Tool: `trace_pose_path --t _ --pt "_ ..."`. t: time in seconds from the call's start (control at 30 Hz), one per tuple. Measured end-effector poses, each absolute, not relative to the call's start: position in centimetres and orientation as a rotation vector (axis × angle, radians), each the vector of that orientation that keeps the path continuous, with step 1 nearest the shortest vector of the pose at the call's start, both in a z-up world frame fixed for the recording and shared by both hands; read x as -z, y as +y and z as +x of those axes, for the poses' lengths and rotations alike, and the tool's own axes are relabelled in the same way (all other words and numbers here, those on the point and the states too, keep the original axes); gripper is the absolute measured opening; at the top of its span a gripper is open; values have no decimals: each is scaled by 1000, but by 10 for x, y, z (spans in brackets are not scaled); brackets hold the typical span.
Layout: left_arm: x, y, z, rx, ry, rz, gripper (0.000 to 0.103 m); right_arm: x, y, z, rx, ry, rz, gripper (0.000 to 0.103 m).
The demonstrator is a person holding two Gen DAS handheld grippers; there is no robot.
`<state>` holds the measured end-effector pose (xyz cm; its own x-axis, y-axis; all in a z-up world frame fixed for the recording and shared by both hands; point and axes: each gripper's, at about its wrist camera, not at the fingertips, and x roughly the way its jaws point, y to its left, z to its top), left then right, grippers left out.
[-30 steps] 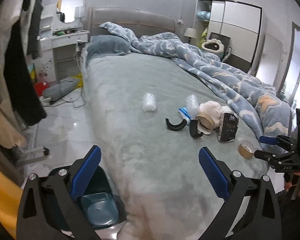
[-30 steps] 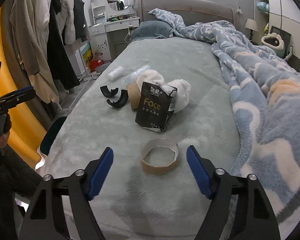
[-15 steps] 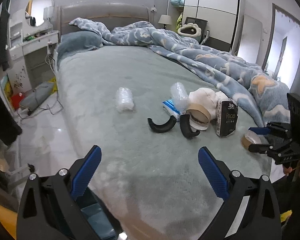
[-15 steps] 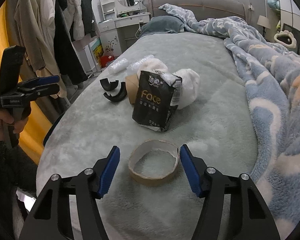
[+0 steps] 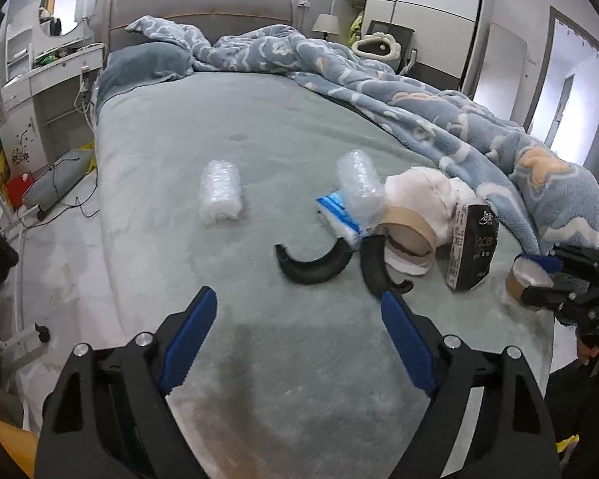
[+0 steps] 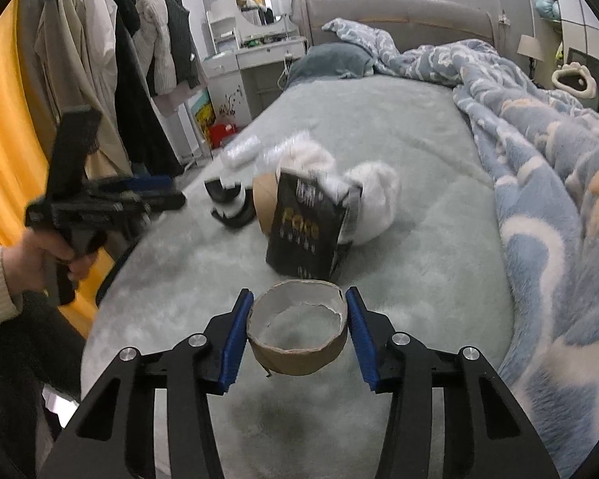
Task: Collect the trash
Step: 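Carry the tape core to the bin with right tool while left grasps black piece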
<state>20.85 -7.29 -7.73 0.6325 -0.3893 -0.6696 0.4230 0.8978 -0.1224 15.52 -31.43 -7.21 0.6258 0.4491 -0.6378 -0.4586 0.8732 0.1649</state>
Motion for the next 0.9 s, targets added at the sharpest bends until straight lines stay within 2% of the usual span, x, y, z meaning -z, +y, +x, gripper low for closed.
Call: trace_pose_path --t 0.43,0.67,0.77,0.83,0.9 --pt "85 -97 229 428 787 42 80 43 -318 180 -528 666 16 48" --pt "86 -104 238 397 817 25 67 26 -305 197 -547 639 -5 48" --pt "85 -105 239 396 828 20 64 20 -299 205 -555 634 2 48" --pt "83 -104 239 389 827 17 54 18 -293 209 -562 631 4 48" --pt "82 -103 238 381 826 19 51 17 -285 214 -572 635 16 48"
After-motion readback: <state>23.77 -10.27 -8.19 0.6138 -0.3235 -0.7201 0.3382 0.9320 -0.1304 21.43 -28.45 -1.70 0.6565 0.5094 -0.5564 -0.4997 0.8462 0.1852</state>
